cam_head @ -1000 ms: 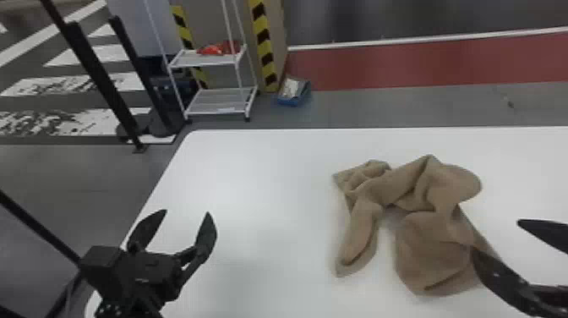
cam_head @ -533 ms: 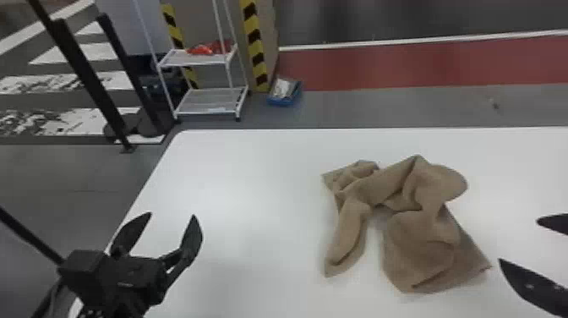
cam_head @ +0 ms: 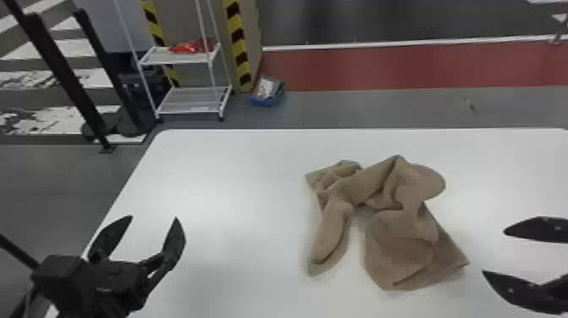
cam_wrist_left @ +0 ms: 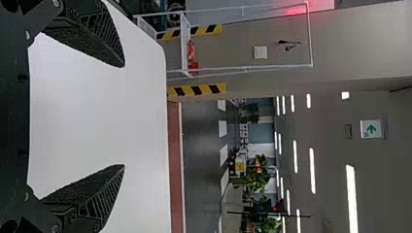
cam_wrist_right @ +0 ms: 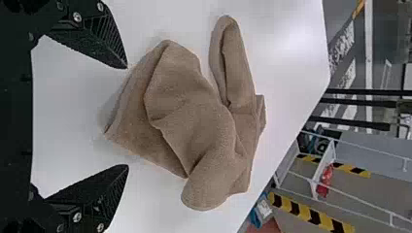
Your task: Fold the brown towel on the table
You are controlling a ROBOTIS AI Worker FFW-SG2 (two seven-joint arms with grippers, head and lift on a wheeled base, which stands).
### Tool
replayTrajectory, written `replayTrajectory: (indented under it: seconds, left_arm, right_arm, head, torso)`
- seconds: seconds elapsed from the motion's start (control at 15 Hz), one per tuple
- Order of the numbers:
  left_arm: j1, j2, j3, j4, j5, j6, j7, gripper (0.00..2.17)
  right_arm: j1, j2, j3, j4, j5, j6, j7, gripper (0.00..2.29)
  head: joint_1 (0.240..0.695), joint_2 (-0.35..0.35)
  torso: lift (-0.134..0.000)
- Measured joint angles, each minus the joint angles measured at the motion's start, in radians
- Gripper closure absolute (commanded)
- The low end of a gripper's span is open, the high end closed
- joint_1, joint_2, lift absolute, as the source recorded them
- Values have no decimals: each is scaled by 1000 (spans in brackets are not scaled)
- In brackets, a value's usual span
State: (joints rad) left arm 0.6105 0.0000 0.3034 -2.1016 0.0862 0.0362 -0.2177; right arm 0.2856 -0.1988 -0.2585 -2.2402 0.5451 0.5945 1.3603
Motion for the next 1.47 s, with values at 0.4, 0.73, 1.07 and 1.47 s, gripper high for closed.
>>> replayTrajectory:
  seconds: [0.4, 0.73, 1.07, 1.47]
  left_arm:
    - [1, 0, 2, -2, 2, 0, -2, 161]
    - [0, 0, 9, 0, 6, 0, -2, 161]
    - [0, 0, 9, 2, 6, 0, -2, 161]
    - [1, 0, 10, 3, 10, 0, -2, 161]
  right_arm:
    - [-116, -58, 109, 145, 148, -6, 0, 218]
    - [-125, -94, 207, 203, 257, -12, 0, 221]
    - [-183, -86, 300, 286, 296, -8, 0, 279]
    - [-213, -63, 330, 315, 302, 0, 0, 1072]
  head:
    - [695, 105]
    - [695, 117]
    - [695, 147]
    - [695, 175]
  torso:
    - [-124]
    - [-124]
    - [-124]
    - [-124]
